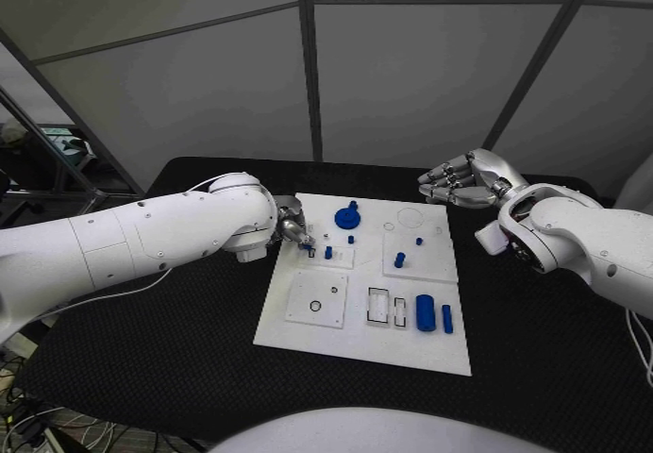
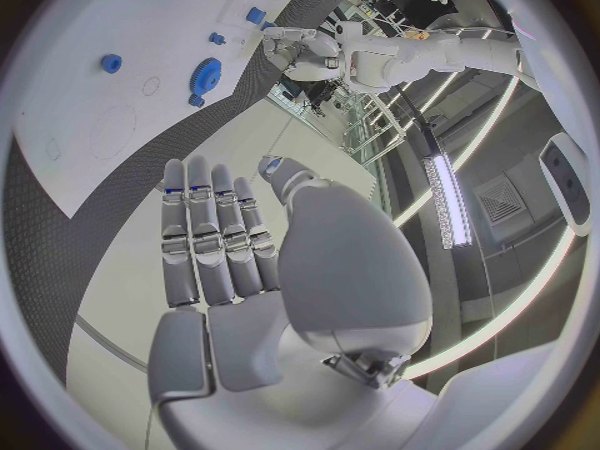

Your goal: Assemble the parts on the task board

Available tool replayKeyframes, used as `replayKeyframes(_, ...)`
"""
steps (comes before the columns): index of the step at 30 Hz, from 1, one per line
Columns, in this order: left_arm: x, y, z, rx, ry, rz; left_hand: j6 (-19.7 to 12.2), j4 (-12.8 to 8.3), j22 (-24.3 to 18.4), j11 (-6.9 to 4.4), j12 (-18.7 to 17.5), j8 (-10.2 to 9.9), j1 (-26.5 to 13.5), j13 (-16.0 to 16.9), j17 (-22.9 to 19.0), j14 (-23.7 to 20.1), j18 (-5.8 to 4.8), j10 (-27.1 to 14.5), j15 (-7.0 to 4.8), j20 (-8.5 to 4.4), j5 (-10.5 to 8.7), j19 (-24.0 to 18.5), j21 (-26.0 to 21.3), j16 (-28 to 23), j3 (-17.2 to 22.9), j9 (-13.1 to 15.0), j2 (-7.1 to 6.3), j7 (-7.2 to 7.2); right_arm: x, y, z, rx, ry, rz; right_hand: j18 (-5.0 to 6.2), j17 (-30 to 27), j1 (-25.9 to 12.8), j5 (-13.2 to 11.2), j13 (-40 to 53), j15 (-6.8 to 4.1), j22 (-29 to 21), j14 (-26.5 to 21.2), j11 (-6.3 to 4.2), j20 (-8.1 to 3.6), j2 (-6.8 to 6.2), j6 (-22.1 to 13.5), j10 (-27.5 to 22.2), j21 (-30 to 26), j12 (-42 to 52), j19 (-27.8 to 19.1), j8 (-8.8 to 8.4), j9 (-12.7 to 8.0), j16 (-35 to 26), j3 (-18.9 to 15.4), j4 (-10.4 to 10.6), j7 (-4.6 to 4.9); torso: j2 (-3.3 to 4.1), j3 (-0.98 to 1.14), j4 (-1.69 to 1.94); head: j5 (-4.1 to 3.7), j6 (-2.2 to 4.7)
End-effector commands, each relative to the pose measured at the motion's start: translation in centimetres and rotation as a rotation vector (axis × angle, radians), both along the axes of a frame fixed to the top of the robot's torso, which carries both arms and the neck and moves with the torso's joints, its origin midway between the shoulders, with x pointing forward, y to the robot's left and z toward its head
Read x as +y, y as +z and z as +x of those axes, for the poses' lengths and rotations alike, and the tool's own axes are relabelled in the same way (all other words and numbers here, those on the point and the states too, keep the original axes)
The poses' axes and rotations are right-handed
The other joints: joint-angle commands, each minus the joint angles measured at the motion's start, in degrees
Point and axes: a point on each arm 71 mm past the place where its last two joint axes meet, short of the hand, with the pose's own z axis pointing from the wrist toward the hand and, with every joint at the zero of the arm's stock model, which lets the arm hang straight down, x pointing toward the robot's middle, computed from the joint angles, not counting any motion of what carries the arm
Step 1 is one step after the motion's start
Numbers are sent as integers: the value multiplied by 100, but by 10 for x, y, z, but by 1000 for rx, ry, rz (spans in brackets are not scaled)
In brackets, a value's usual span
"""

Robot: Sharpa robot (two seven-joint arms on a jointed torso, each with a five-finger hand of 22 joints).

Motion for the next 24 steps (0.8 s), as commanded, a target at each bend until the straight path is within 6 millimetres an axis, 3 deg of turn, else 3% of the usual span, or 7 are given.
replayKeyframes(1, -1, 0, -1, 1, -10, 40, 16, -460, 384, -23, 7, 45, -41, 12, 1432, 574, 16, 45, -54, -15, -6, 38, 6, 35, 417, 9, 3, -39, 1, 1, 0, -2, 9, 6, 17, -7, -38, 25, -6, -11, -6, -30, 13, 32, -3, -16, -23, -40, -23, -8, -25, -9, -28, 19, 5, 21, -3, 2, 3, 2, -8)
replayKeyframes(24, -11, -2, -1, 4, -42, 74, 43, -472, 382, -38, -4, 67, -80, -6, 1445, 580, 17, 51, -67, -26, -12, 38, -1, 43, 383, 21, -23, -57, 2, 1, 0, -2, 11, 6, 17, -18, -43, 33, -5, -8, -17, -35, 16, 35, -1, -21, -27, -55, -25, -5, -26, -9, -27, 20, 5, 24, -2, -2, 5, -4, -29)
